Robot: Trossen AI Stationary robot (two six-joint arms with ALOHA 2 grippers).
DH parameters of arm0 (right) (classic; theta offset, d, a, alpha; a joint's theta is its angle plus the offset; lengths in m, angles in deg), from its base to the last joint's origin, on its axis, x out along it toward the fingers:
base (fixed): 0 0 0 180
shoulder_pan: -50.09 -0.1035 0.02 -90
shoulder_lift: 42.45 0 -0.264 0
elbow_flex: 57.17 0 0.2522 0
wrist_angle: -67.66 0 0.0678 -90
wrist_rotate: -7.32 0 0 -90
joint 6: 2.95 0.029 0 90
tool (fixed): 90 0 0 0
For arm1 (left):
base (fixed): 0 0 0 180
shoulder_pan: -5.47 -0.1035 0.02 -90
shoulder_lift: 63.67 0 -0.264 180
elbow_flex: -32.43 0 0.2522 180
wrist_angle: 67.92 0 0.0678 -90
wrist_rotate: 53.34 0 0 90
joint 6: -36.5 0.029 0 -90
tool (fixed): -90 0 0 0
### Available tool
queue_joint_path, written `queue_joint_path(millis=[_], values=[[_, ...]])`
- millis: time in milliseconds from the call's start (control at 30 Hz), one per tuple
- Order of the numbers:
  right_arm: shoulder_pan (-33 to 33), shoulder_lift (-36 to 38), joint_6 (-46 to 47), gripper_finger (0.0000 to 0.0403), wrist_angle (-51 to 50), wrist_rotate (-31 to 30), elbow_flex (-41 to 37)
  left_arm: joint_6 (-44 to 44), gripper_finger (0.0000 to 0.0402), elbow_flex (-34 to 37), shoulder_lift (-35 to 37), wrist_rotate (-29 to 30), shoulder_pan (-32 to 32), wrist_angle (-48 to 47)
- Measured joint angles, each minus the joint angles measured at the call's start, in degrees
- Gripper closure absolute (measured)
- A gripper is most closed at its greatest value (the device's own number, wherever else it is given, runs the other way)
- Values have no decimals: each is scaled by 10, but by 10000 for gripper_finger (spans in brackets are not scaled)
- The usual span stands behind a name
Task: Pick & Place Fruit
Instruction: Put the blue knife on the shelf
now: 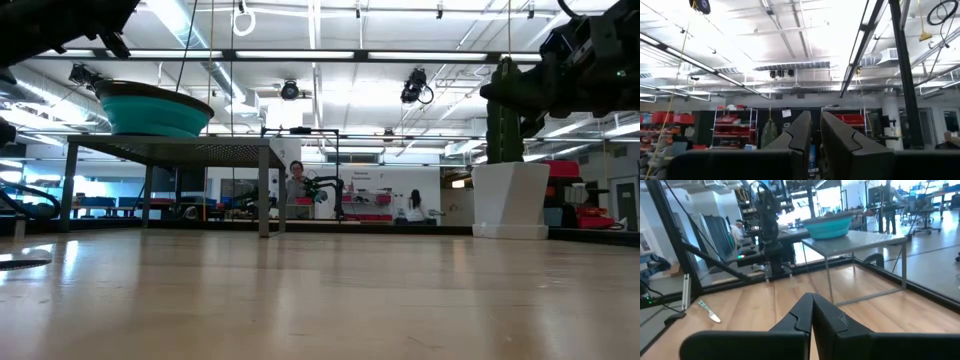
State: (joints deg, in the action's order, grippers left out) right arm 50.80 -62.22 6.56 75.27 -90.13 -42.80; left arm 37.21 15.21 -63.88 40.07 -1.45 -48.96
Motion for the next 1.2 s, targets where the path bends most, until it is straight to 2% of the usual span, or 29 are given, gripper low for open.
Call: queue_joint_path(millis=[300, 500, 667, 833, 1000, 1200], values=[[0, 16, -7, 390, -6, 3, 1, 7, 352, 0, 1, 15, 0, -24], [0, 22, -18, 390, -84, 32, 1, 45, 352, -1, 1, 22, 0, -154], [0, 22, -1, 390, -104, 32, 1, 43, 352, -2, 1, -6, 0, -212], [0, 22, -8, 390, -106, 32, 1, 24, 352, -1, 0, -30, 0, -228], [0, 22, -9, 390, -101, 32, 1, 9, 352, -1, 0, -14, 0, -216], [0, 22, -5, 390, -97, 31, 1, -2, 352, -1, 0, 3, 0, -155]])
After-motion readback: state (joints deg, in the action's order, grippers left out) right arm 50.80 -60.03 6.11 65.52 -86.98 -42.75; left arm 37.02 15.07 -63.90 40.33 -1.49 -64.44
